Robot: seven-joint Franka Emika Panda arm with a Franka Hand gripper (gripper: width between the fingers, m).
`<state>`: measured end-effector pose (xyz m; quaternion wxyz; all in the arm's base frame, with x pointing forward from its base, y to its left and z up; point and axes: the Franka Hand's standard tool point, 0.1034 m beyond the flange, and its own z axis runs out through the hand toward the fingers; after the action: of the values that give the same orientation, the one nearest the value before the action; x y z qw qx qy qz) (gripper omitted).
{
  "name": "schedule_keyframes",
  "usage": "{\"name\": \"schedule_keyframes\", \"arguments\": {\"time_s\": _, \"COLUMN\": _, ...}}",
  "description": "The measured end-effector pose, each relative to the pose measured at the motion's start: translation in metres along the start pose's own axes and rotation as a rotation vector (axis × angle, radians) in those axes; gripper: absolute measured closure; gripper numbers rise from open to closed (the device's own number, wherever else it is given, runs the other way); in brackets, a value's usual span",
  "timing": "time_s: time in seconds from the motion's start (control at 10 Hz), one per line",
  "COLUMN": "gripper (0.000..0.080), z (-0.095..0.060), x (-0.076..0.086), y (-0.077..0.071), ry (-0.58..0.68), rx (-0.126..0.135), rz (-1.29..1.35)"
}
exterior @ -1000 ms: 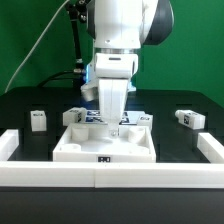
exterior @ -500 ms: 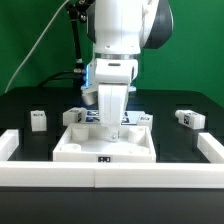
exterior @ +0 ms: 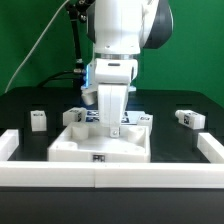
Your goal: Assemble one leg
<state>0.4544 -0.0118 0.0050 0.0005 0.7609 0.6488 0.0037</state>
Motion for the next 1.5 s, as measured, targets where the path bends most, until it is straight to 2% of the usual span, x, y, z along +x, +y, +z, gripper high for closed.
{"name": "schedule_keyframes", "arguments": {"time_s": 0.6, "gripper": 0.0741, "z": 0.000, "x": 0.001, "y": 0.002, "ry": -0.006, "rx": 0.004, "rz": -0.065}}
{"name": "schedule_keyframes", "arguments": {"time_s": 0.8, "gripper": 0.0741, "z": -0.001, "x": 0.010, "y": 0.008, "ry": -0.011, "rx": -0.002, "rz": -0.151}}
{"name": "schedule_keyframes", "arguments": {"time_s": 0.9, "gripper": 0.0741, "z": -0.001, "x": 0.018, "y": 0.007, "ry": -0.016, "rx": 0.008, "rz": -0.169}}
{"name": "schedule_keyframes", "arguments": {"time_s": 1.2, "gripper": 0.0741, "z": 0.000, "x": 0.019, "y": 0.006, "ry": -0.014, "rx": 0.007, "rz": -0.167}}
{"name": "schedule_keyframes", "arguments": {"time_s": 1.5, "gripper": 0.0741, "z": -0.001, "x": 0.048, "y": 0.007, "ry": 0.001, "rx": 0.015, "rz": -0.198}}
